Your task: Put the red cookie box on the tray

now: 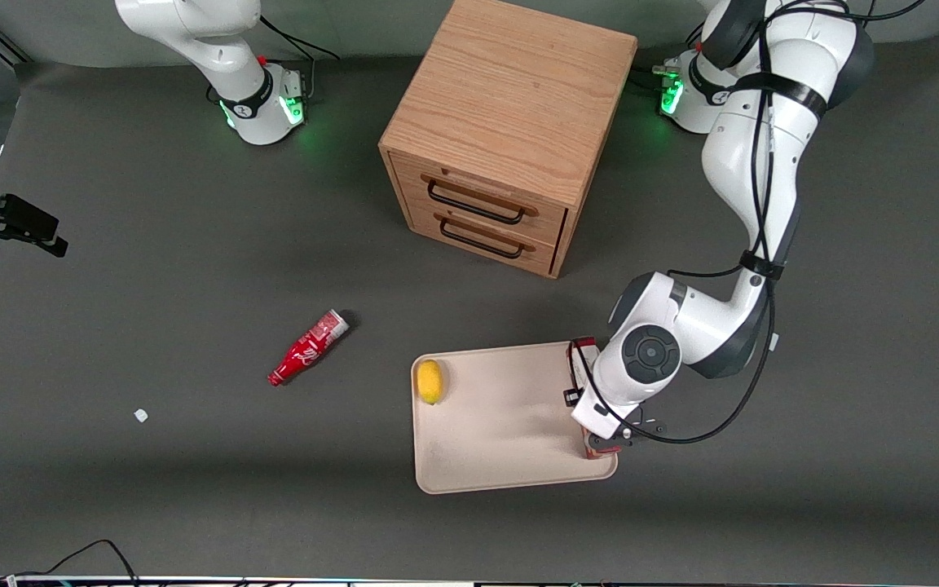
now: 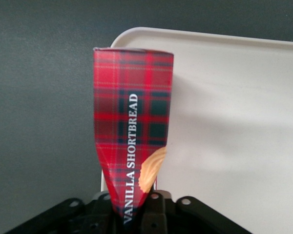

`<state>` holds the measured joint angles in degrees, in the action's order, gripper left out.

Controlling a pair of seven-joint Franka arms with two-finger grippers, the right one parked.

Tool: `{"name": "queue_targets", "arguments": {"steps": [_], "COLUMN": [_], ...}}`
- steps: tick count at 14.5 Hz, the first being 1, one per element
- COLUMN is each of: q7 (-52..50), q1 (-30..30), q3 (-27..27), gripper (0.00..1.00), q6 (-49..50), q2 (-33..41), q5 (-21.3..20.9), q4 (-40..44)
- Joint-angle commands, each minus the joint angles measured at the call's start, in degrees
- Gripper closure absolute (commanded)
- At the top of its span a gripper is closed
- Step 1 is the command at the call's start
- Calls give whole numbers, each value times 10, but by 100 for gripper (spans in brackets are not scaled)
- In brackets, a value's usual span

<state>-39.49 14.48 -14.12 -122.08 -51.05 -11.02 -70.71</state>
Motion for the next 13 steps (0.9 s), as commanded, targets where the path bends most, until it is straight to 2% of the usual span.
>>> {"name": "queue_targets", "arguments": {"steps": [1,6,8,11,12,13], "q7": [-1,-1,7,84,119,143], "q1": [6,-4,-25,-73,-88,-102], "q3": [7,7,4,4,4,5], "gripper": [0,0,0,0,0,0], "q6": [-10,-18,-11,11,40,70], "q2": [12,61,110,203,230,257], "q5": [-29,-29,-26,19,41,44], "q4": [-12,-33,-66,-137,-143,-145]}}
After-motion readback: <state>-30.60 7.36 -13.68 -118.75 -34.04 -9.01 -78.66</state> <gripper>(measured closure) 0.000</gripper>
